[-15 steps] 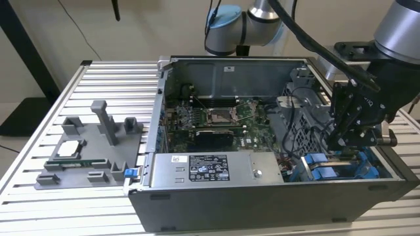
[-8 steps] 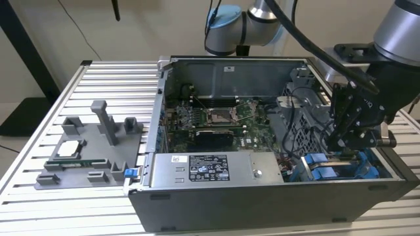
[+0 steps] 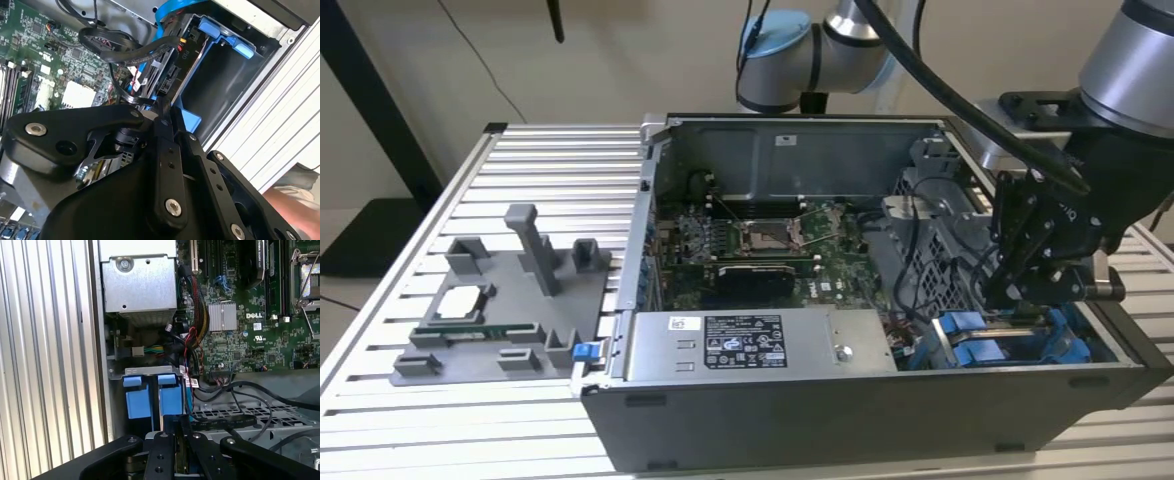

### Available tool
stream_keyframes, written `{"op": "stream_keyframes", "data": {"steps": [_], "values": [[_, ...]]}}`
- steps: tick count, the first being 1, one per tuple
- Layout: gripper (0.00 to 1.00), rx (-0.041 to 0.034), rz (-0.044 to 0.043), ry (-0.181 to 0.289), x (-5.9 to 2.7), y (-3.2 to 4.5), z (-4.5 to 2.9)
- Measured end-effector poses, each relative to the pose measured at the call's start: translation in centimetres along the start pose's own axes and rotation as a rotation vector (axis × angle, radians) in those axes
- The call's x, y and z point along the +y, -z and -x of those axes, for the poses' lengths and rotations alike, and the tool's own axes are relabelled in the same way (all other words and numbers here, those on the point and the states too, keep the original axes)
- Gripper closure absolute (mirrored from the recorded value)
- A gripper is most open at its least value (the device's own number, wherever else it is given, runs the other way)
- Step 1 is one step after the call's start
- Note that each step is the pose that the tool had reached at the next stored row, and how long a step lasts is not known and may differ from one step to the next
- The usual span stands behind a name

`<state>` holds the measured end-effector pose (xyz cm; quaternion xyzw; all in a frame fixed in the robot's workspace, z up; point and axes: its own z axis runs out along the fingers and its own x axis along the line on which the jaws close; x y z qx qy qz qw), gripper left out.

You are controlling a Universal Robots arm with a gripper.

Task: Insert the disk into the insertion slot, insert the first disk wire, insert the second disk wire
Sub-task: 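Insert the second disk wire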

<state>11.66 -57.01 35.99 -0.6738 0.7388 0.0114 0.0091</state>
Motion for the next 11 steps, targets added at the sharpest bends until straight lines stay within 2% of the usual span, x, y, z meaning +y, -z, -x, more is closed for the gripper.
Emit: {"op": "stream_keyframes", "data": {"steps": [11], "values": [[1.0, 0.0006, 0.0, 0.0, -0.08, -0.26, 0.0]]}}
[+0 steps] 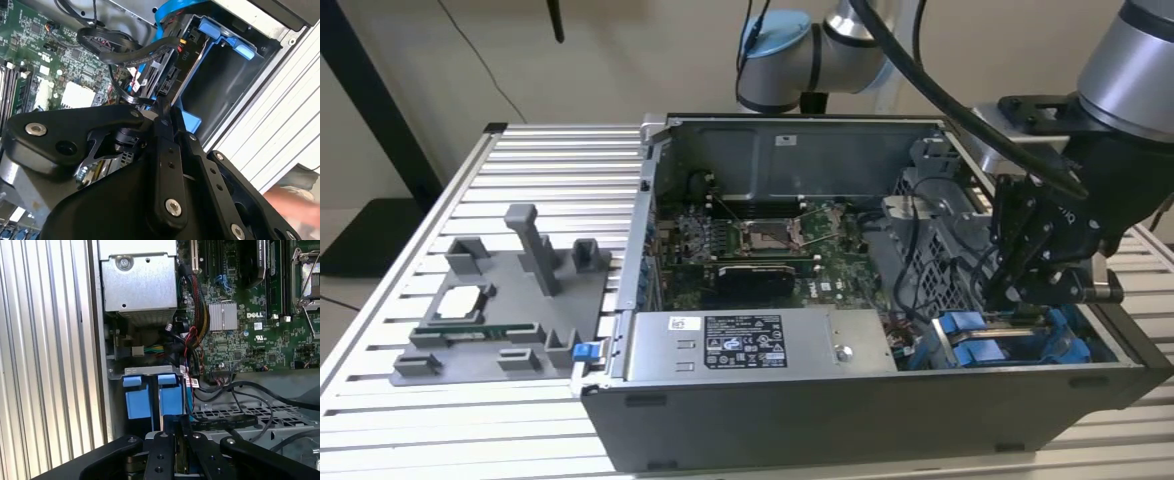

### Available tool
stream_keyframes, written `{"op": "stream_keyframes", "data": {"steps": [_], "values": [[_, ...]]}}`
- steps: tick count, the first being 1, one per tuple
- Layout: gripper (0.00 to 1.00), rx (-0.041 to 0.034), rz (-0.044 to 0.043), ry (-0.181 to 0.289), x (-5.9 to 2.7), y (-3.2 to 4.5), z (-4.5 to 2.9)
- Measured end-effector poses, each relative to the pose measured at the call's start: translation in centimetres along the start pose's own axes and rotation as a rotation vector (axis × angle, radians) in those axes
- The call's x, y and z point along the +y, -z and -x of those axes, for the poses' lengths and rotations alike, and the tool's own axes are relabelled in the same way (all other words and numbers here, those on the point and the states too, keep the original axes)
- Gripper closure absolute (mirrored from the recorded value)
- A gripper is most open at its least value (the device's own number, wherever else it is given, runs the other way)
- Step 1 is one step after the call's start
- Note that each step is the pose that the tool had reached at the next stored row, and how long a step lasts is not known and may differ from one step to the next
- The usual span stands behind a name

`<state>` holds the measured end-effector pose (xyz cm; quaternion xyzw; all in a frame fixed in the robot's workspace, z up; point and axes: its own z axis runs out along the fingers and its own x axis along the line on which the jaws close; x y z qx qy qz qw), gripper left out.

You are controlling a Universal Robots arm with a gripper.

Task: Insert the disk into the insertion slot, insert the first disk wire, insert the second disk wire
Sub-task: 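Insert the second disk wire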

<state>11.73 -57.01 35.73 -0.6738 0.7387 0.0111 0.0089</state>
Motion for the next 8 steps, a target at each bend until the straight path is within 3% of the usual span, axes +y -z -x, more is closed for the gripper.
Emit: {"op": "stream_keyframes", "data": {"steps": [8], "values": [[1.0, 0.001, 0.0, 0.0, -0.46, -0.41, 0.03]]}}
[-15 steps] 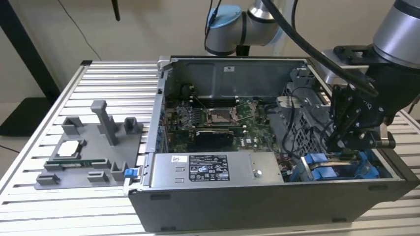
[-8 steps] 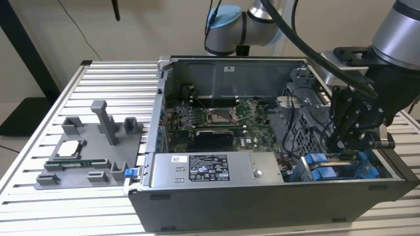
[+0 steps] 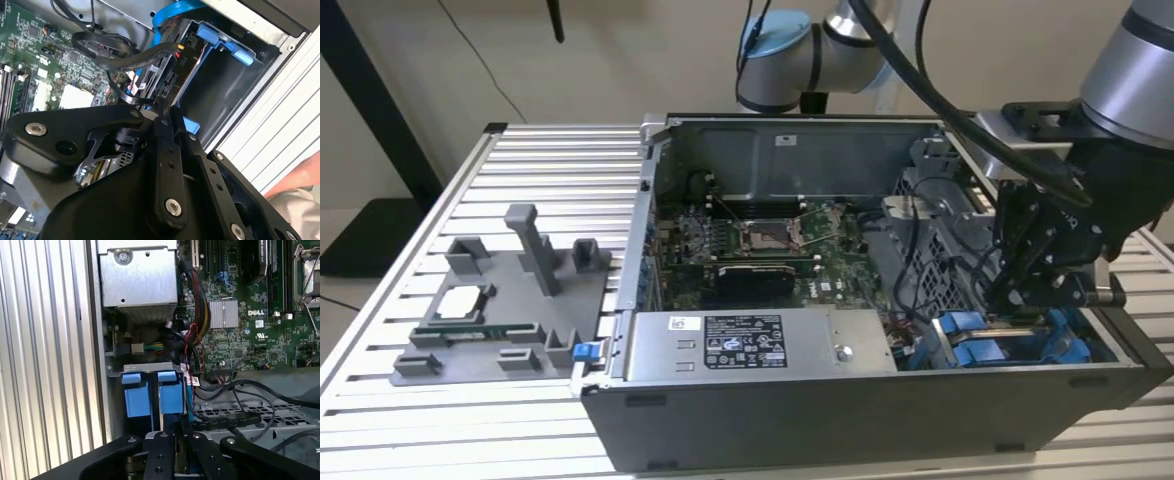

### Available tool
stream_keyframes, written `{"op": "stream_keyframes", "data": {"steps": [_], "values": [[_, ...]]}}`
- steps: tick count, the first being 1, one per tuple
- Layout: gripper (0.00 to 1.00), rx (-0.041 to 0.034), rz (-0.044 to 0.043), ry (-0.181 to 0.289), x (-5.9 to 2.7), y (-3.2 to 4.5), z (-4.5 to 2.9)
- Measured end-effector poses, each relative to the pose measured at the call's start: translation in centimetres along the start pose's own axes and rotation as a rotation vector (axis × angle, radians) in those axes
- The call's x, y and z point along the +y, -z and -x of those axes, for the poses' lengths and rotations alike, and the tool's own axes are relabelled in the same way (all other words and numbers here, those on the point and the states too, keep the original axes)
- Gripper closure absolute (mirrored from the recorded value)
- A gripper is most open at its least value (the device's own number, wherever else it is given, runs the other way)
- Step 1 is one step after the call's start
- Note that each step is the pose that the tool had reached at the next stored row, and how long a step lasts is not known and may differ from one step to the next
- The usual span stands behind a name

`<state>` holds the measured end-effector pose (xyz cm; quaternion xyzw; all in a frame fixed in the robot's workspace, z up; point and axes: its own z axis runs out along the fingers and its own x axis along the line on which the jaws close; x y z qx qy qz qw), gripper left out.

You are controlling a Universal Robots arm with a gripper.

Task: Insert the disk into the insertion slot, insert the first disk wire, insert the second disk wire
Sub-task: 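Insert the second disk wire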

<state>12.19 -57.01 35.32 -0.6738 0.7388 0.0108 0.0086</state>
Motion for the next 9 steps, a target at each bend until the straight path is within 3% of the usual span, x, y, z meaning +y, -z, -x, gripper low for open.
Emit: {"op": "stream_keyframes", "data": {"steps": [9], "values": [[1.0, -0.0003, 0.0, 0.0, -0.92, -0.21, 0.33]]}}
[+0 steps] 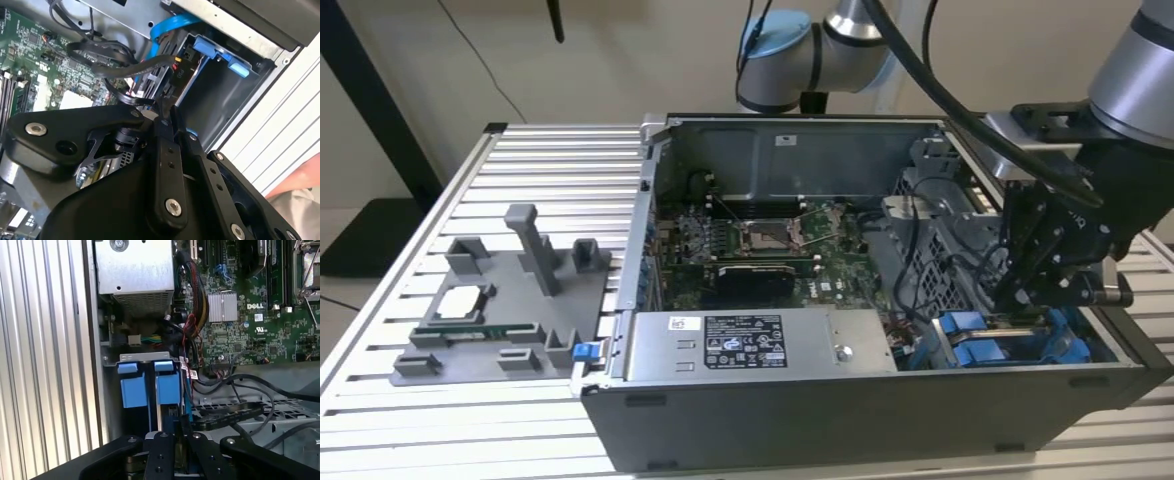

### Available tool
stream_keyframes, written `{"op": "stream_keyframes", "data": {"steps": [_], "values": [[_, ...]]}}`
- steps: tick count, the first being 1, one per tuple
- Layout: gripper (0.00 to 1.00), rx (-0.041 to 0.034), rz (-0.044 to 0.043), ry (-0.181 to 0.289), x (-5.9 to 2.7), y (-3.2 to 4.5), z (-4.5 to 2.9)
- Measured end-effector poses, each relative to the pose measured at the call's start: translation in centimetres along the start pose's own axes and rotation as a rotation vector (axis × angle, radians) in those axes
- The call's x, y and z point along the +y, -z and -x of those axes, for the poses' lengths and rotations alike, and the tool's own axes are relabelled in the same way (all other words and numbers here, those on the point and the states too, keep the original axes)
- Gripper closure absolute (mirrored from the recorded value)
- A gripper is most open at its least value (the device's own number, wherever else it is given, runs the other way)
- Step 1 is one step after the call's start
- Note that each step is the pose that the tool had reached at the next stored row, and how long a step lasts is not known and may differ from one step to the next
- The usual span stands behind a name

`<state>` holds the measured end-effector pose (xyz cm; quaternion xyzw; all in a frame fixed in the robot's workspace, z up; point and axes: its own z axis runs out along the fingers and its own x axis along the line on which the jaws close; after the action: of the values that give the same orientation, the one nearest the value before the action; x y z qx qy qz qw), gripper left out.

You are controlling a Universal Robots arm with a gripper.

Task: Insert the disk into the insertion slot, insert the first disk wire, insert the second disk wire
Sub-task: 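Insert the second disk wire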

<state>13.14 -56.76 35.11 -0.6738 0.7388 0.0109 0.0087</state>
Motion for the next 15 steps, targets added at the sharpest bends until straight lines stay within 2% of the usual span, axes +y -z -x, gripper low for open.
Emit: {"op": "stream_keyframes", "data": {"steps": [5, 15], "values": [[1.0, 0.0002, 0.0, 0.0, -0.52, -0.13, 0.25], [1.0, 0.0, 0.0, 0.0, -0.92, -0.62, 0.28]]}}
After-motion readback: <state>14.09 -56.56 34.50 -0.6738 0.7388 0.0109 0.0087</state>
